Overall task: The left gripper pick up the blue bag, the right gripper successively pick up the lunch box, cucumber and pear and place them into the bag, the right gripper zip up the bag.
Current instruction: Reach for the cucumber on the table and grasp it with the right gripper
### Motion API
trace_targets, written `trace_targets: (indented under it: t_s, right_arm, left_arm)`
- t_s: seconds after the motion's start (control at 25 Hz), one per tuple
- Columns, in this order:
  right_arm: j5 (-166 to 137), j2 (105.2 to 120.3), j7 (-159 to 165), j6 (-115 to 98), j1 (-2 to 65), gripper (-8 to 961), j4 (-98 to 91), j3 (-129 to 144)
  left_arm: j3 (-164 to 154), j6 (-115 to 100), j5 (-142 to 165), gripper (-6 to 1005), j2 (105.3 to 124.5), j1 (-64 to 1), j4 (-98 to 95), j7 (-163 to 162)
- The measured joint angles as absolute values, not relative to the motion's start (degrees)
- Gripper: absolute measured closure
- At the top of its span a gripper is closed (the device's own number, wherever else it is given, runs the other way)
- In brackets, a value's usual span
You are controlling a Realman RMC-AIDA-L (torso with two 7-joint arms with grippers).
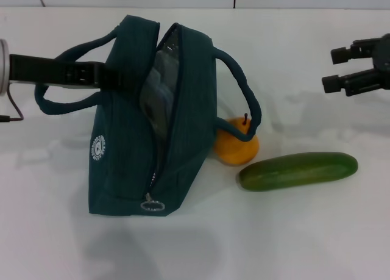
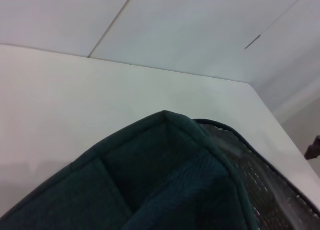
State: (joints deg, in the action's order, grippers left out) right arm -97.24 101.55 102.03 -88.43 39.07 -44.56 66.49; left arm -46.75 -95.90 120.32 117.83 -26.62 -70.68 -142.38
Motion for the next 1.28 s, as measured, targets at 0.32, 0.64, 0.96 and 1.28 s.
trace_targets:
  t_s: [0.32, 0.64, 0.96, 1.28]
  right_arm:
    - [-124.89, 107.98, 115.68, -94.37, 48.85, 97, -59.25, 66.69]
    - [-147.11, 115.76, 118.44, -98.44, 54.19, 95, -62.13, 71.73]
    - [-145.66, 115.77, 118.07, -96.96, 53.97, 94, -62.19, 76.98]
    - [-143.77, 116.05, 117.49, -91.21, 53.68, 92, -60.09, 84.76]
  left_arm:
    - [-46.76, -95.50, 120.31, 956, 117.70, -26.92, -69.52, -142.09]
    - [-46.75, -95.50, 120.31, 956, 118.06, -27.10, -69.45, -141.83]
    - [-46.67, -95.36, 120.32, 956, 118.27, -27.65, -68.90, -141.42]
    - [-46.67, -95.14, 120.33, 956, 118.30, -28.10, -68.90, -141.41]
